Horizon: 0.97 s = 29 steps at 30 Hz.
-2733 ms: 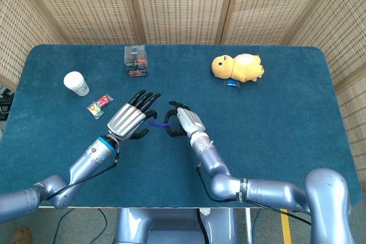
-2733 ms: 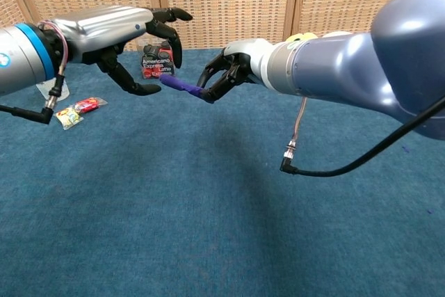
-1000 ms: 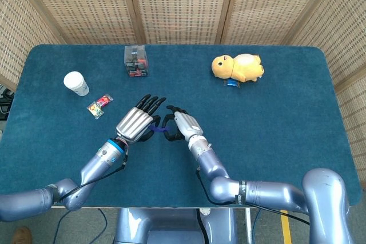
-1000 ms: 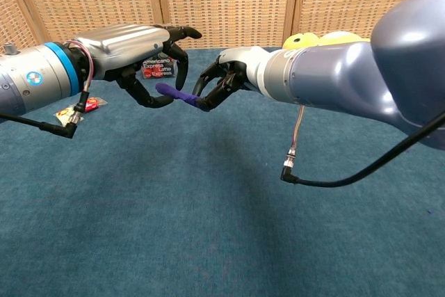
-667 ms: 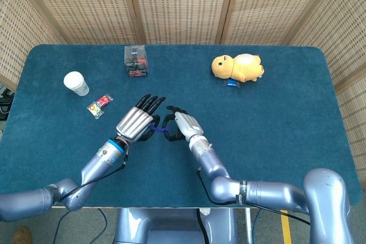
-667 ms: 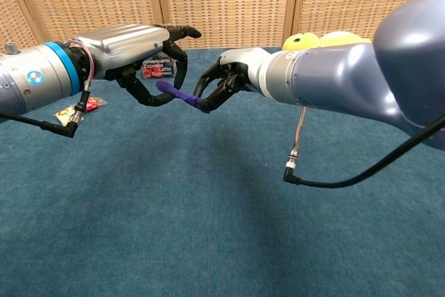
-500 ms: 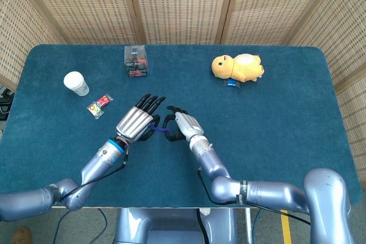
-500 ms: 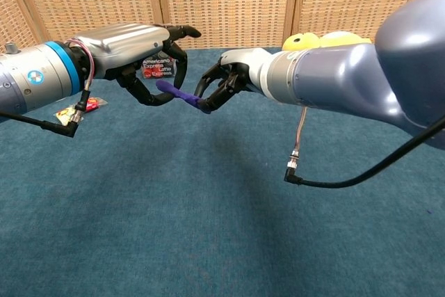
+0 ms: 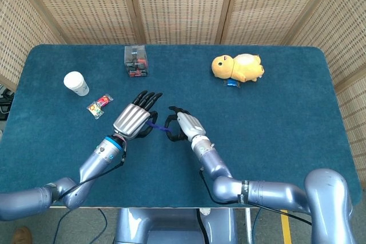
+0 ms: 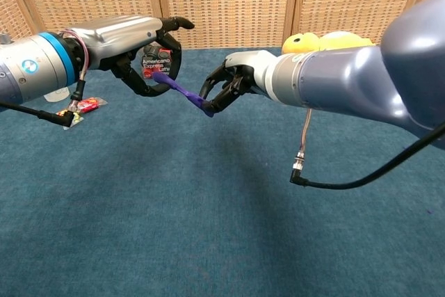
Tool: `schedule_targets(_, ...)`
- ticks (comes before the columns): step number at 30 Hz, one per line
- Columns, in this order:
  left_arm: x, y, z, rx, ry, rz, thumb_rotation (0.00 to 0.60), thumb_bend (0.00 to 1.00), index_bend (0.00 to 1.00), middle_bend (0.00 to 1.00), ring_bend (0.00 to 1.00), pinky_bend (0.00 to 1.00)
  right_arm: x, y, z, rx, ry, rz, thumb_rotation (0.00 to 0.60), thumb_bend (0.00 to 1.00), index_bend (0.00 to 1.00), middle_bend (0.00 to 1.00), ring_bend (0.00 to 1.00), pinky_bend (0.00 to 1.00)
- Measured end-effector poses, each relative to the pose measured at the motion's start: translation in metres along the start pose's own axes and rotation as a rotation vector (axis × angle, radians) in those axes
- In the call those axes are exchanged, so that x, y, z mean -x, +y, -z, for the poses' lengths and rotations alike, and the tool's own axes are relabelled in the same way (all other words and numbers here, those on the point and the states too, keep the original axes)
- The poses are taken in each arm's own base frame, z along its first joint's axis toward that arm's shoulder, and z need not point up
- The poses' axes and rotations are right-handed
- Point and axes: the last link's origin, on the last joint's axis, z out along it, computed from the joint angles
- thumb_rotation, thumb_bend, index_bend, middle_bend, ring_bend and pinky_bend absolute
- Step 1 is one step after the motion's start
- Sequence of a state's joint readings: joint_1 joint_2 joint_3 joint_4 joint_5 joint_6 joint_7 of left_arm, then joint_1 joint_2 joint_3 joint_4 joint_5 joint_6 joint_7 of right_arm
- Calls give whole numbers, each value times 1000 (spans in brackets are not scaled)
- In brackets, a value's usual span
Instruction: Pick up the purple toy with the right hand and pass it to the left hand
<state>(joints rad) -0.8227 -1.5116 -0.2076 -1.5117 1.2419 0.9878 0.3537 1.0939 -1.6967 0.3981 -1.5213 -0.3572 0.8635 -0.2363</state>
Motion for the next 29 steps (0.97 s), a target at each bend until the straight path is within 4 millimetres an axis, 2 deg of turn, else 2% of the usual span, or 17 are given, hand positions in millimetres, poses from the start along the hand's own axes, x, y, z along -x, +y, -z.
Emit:
schedule_targets(11,-22,-22,0,-58,54,46,600,432,627,0,0,0,-3,10,0,18,4,-1,600,620,620,148,0,0)
schedule_targets(17,-44,-51,5,-127,106,69,600,433,627,0,0,0,-9,17,1,29,16,-8,600,620,620,149,0,0)
schedule_targets(24,-58,-97,29,-233,123,68,600,432,627,0,0,0,-17,20,5,30,28,-26,600,619,620,149,0,0)
schedule_targets(29,-54,-115,47,-266,100,55,600,432,627,0,0,0,-25,21,12,27,46,-36,600,620,620,149,0,0)
